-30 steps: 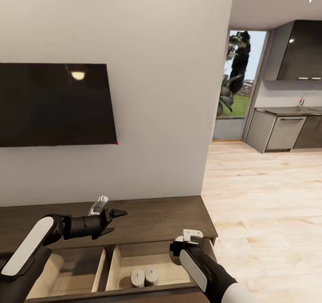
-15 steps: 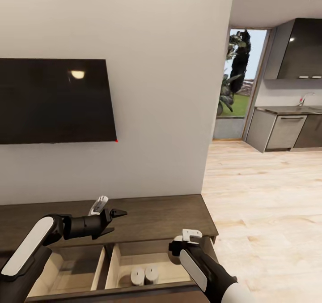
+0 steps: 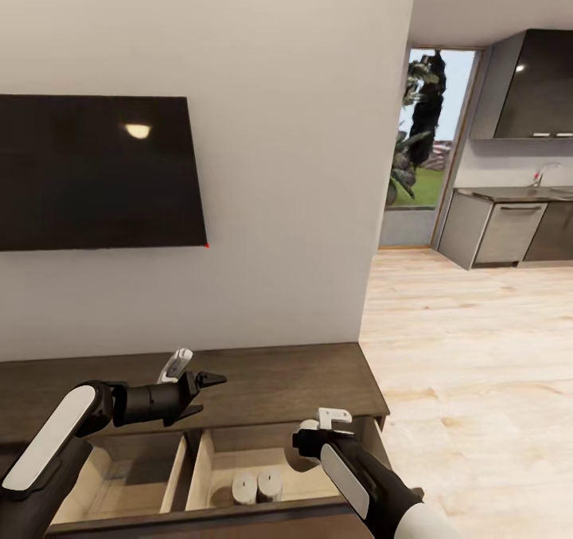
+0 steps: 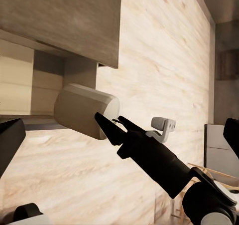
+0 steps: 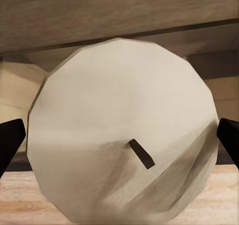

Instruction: Place each of the two pumpkins and all three candles from the living room inside a cabinet in the living room (use any cabinet), then make sure every cabinet is closed, and position the cauldron so it is next to a table in the living room.

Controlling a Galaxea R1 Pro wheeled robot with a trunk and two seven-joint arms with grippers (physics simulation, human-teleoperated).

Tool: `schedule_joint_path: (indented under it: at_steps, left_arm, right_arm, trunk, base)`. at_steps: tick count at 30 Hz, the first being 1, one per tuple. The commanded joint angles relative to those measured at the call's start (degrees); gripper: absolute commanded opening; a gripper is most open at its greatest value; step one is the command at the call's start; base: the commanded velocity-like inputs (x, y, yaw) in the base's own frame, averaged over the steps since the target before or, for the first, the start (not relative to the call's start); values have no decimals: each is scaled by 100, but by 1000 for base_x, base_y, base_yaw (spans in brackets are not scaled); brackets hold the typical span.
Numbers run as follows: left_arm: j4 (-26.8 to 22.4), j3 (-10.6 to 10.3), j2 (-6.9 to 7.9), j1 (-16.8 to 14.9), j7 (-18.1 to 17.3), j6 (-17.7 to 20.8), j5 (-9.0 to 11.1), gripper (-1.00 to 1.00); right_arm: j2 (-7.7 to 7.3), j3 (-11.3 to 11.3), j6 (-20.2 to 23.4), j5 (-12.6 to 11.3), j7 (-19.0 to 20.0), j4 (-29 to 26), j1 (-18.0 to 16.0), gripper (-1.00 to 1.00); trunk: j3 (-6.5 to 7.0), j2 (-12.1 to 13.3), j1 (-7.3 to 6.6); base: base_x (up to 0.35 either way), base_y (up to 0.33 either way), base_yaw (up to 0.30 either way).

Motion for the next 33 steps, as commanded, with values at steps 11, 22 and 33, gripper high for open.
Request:
schedule_joint_path:
  at_steps: [11, 22, 33]
  left_arm:
    - [-5, -13, -6, -5, 60, -4, 62, 100]
    - [-11, -122, -19, -5, 60, -4, 62, 100]
    - [-14, -129, 3, -5, 60, -4, 69, 100]
  right_arm:
    - [5, 22, 14, -44, -367, 0, -6, -100]
    - [6, 22, 6, -43, -587, 0, -6, -100]
    - [0, 28, -29, -43, -571, -7, -6, -100]
  trunk:
    - [-204, -447, 242]
    - [-402, -888, 484]
    - [-599, -1329, 725]
  base:
    - [0, 0, 0]
    - [0, 0, 0]
    - [0, 0, 0]
